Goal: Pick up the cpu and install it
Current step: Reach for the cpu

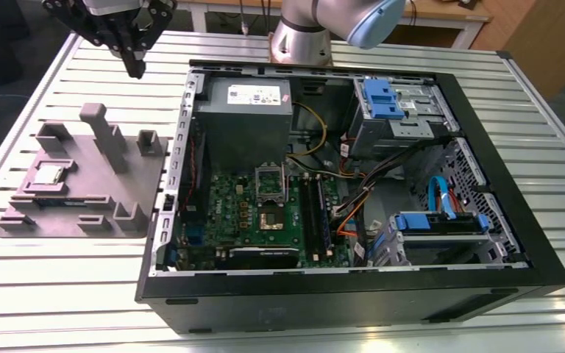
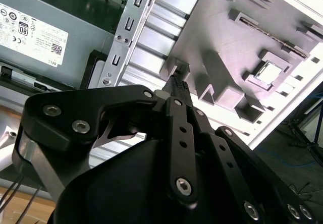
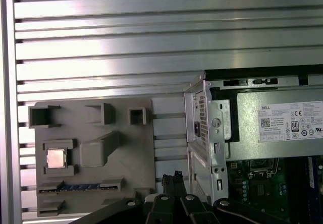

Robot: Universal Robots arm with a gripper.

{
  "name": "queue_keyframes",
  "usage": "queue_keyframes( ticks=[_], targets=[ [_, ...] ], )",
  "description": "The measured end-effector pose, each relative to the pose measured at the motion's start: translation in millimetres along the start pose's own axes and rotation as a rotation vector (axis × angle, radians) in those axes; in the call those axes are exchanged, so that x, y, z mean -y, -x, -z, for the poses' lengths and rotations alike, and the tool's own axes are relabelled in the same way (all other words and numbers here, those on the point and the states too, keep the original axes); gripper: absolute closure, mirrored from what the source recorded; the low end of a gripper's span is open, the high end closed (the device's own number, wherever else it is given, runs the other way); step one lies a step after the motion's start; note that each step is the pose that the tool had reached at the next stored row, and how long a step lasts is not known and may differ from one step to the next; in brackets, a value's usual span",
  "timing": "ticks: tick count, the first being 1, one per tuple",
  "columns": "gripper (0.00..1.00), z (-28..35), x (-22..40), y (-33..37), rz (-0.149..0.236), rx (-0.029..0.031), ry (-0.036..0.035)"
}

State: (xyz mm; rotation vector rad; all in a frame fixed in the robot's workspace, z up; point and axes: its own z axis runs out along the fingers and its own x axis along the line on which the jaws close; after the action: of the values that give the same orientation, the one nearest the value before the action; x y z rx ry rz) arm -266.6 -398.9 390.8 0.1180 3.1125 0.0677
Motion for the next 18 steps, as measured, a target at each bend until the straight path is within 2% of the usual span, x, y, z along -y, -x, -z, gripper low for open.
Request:
queue_keyframes(
  ticks=[18],
  targets=[
    [0.9, 0.1, 0.3, -4.2, 0.0, 0.0, 0.0]
  ],
)
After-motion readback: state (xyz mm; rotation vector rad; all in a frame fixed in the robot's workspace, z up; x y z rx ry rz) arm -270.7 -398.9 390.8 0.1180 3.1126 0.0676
